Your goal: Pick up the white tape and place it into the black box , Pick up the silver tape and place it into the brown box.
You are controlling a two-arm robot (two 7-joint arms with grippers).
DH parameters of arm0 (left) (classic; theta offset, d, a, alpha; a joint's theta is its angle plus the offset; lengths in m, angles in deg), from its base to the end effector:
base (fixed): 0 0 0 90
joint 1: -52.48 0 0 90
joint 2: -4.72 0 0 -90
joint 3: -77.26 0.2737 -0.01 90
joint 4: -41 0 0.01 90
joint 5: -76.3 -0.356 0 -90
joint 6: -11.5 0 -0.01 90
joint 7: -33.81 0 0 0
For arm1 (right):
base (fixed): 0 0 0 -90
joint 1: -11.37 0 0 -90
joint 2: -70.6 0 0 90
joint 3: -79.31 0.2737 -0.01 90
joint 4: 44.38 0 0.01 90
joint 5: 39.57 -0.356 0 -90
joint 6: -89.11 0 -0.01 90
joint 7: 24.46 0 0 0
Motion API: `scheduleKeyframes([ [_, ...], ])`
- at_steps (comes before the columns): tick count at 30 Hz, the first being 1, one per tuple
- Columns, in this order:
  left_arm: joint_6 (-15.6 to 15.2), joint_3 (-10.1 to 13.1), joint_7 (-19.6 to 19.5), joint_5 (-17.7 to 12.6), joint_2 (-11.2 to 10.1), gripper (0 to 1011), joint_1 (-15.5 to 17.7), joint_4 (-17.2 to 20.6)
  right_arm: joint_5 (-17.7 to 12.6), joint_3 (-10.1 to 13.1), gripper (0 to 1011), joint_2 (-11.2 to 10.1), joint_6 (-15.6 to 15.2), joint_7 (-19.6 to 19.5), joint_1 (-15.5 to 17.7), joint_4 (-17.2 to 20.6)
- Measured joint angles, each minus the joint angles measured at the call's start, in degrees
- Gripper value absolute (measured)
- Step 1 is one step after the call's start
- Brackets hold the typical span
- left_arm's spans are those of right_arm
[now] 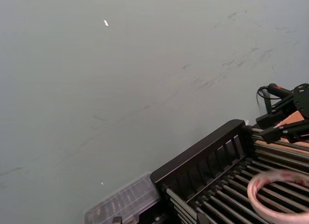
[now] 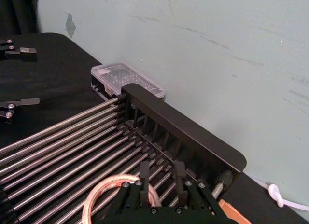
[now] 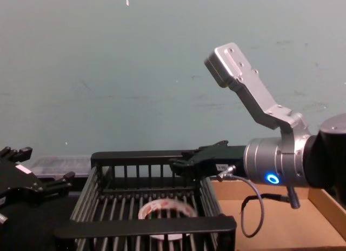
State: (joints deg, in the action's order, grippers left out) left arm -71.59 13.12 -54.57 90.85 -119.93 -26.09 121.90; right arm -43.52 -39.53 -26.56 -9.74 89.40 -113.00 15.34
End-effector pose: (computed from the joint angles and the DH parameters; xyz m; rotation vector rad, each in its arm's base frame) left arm 0.4000 0.0610 -0.2982 0.3045 -0.2851 1.2480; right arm 0.5045 0.0950 -0.2410 -0.3540 -0.0770 -0.8067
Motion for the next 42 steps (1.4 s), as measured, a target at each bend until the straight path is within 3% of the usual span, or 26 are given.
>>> scheduleKeyframes([
  [1,0.0,0.0,0.0,0.0,0.0,1001,0.0,0.0,0.0,0.0,307,0.0,0.0,0.0,0.0,0.0],
  [4,0.0,0.0,0.0,0.0,0.0,1001,0.0,0.0,0.0,0.0,447,0.0,0.0,0.0,0.0,0.0],
  [18,0.0,0.0,0.0,0.0,0.0,1001,0.0,0.0,-0.1,0.0,888,0.0,0.0,-0.1,0.0,0.1],
  [23,0.0,0.0,0.0,0.0,0.0,1001,0.0,0.0,-0.1,0.0,987,0.0,0.0,-0.1,0.0,0.1],
  [36,0.0,0.0,0.0,0.0,0.0,1002,0.0,0.0,-0.2,0.1,1002,-0.1,0.0,0.0,0.2,0.3],
  [42,0.0,0.0,0.0,0.0,0.0,1001,0.0,0.0,-1.2,1.3,1002,-2.2,-0.8,0.4,1.9,3.8],
])
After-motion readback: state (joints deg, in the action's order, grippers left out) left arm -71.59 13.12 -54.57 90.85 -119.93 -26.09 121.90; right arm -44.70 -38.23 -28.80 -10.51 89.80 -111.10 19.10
